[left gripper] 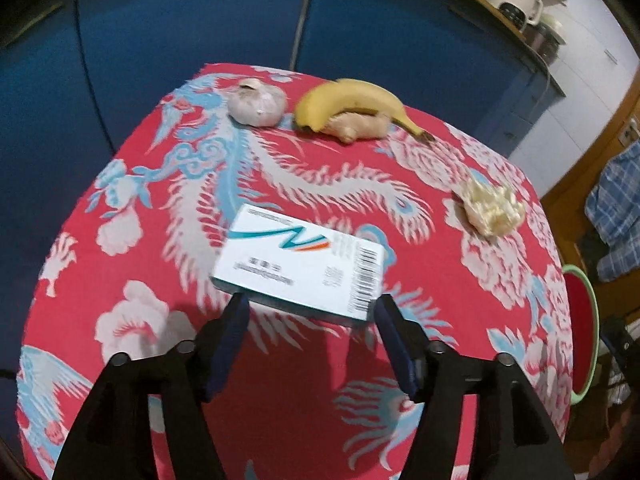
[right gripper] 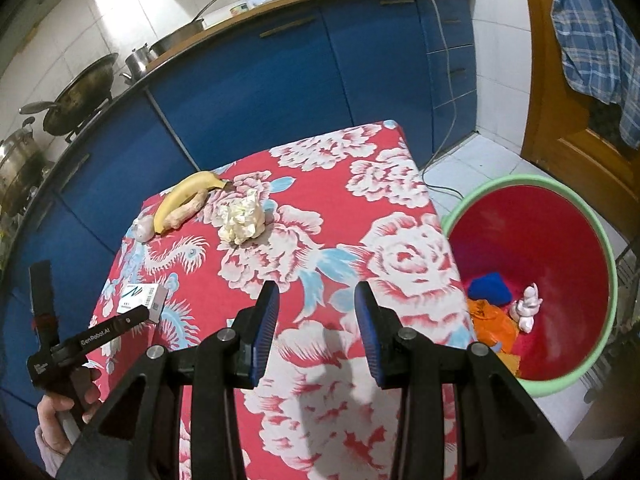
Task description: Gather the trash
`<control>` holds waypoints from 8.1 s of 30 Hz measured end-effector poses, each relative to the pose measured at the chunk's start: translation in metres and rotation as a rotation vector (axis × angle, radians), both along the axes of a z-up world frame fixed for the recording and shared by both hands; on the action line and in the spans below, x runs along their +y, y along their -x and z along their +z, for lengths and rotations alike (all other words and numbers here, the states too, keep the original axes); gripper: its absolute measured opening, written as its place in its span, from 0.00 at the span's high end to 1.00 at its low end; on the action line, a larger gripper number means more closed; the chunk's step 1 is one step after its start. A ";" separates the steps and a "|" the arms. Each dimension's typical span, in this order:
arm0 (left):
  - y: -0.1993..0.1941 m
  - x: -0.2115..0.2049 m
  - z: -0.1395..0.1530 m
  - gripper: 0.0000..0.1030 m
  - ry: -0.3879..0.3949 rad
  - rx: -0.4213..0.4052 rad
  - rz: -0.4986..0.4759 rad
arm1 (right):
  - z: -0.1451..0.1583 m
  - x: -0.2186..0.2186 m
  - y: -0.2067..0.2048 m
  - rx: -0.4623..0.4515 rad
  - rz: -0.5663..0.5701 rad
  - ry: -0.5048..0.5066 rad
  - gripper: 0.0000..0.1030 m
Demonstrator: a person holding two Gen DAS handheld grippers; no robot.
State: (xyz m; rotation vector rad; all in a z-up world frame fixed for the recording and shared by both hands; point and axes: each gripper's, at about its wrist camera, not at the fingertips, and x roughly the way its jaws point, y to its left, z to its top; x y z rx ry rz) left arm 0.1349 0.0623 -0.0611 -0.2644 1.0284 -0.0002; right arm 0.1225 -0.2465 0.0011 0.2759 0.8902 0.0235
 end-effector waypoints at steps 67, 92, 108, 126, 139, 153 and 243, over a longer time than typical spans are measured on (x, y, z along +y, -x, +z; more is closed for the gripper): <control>-0.043 0.002 -0.003 0.25 0.162 0.085 0.008 | -0.029 0.033 -0.042 0.074 0.079 -0.001 0.56; -0.046 -0.049 -0.008 0.36 -0.056 0.003 -0.128 | -0.037 0.049 -0.074 0.056 0.079 -0.027 0.56; -0.045 -0.052 -0.009 0.37 -0.062 -0.040 -0.151 | -0.059 0.075 -0.128 0.061 0.065 -0.031 0.57; -0.030 -0.053 0.014 0.39 0.012 -0.092 -0.168 | -0.030 0.055 -0.090 -0.025 0.058 -0.027 0.86; -0.011 -0.090 0.040 0.39 0.013 -0.136 -0.249 | -0.002 0.015 -0.028 -0.076 -0.005 -0.037 0.86; 0.003 -0.162 0.058 0.39 0.015 -0.163 -0.395 | 0.006 -0.062 0.028 -0.084 -0.178 -0.041 0.86; 0.043 -0.231 0.058 0.32 -0.045 -0.177 -0.507 | 0.002 -0.104 0.099 -0.076 -0.294 -0.028 0.40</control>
